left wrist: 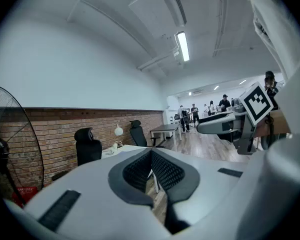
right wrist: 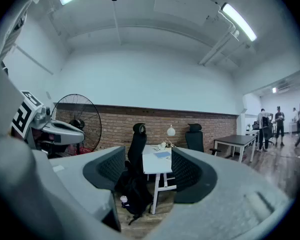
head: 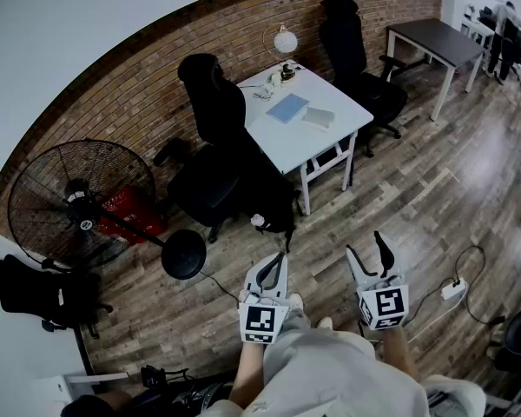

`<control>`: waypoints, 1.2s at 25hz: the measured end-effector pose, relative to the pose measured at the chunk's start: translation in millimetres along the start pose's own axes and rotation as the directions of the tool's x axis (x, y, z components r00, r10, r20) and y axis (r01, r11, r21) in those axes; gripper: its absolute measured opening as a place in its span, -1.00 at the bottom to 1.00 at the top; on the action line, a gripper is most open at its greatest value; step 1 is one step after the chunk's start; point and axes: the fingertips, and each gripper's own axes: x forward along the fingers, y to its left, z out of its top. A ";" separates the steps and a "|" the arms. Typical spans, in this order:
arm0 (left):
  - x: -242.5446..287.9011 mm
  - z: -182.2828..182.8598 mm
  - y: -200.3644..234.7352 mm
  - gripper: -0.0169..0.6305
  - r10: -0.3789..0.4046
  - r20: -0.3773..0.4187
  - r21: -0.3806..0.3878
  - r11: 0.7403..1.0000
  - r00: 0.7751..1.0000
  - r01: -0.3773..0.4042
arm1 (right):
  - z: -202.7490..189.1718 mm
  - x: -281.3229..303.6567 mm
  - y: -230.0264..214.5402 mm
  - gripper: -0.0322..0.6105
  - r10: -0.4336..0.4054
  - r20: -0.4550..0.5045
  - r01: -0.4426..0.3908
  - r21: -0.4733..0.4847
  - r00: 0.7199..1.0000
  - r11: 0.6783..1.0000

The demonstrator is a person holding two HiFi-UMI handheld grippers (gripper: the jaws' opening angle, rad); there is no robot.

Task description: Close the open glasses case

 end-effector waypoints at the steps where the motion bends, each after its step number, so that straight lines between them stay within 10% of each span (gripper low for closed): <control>1: 1.4 -0.3 0.1 -0.93 0.000 0.000 0.000 1.000 1.000 0.000 | 1.4 1.5 0.8 0.00 0.009 0.013 -0.009 0.011 1.000 1.000; 30: 118.7 -1.4 63.3 -0.93 -0.051 -0.001 -0.010 0.999 0.999 0.051 | -1.3 124.4 -28.7 0.00 0.014 -0.029 -0.013 0.022 0.999 1.000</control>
